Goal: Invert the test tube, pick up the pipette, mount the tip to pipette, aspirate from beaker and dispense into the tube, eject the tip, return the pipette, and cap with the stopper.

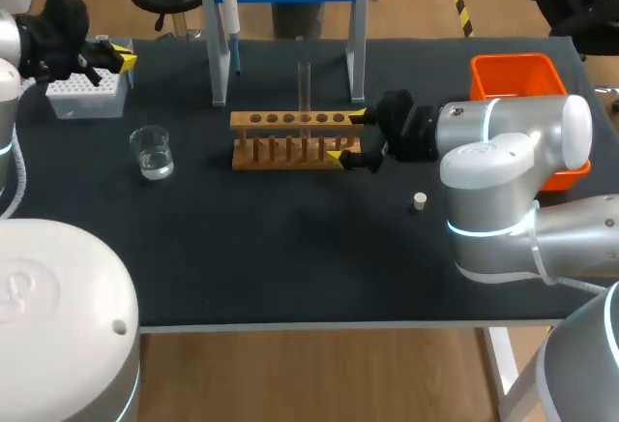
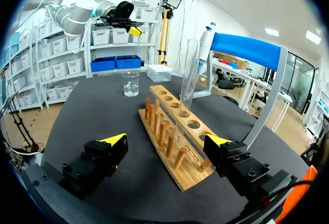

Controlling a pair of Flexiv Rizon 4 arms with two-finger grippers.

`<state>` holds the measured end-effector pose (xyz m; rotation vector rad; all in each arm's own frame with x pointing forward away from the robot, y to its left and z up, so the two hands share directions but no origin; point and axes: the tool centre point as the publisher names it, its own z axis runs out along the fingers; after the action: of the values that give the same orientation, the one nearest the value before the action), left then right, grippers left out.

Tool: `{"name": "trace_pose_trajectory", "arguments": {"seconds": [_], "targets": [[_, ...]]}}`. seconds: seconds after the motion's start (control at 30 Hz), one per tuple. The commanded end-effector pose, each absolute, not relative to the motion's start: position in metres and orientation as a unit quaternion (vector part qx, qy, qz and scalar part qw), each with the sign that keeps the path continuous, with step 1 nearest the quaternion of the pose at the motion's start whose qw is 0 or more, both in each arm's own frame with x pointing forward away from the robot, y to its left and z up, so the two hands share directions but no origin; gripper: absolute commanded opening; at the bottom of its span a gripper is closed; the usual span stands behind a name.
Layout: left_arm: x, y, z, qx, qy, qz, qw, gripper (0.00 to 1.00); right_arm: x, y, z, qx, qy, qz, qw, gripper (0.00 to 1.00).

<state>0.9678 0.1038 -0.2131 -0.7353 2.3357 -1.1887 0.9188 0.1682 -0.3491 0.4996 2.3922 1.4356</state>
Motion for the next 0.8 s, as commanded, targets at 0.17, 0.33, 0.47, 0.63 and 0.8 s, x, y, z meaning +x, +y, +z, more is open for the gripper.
{"name": "trace_pose_trajectory", "arguments": {"seconds": [0.17,0.33,0.47,0.63,0.8], "targets": [[0.947,0.076,-0.191,-0.224,0.853,-0.435,0.181,0.00,0.919,0.168,-0.349,0.174,0.834,0.500,0.153,1.00],[0.914,0.035,-0.173,-0.191,0.867,-0.439,0.136,0.00,0.919,0.168,-0.349,0.174,0.834,0.500,0.153,1.00],[0.895,0.005,-0.170,-0.173,0.874,-0.443,0.103,0.00,0.919,0.168,-0.349,0.174,0.834,0.500,0.153,1.00],[0.872,-0.029,-0.171,-0.161,0.869,-0.463,0.069,0.00,0.919,0.168,-0.349,0.174,0.834,0.500,0.153,1.00],[0.858,-0.057,-0.166,-0.142,0.864,-0.480,0.050,0.00,0.919,0.168,-0.349,0.174,0.834,0.500,0.153,1.00]]}}
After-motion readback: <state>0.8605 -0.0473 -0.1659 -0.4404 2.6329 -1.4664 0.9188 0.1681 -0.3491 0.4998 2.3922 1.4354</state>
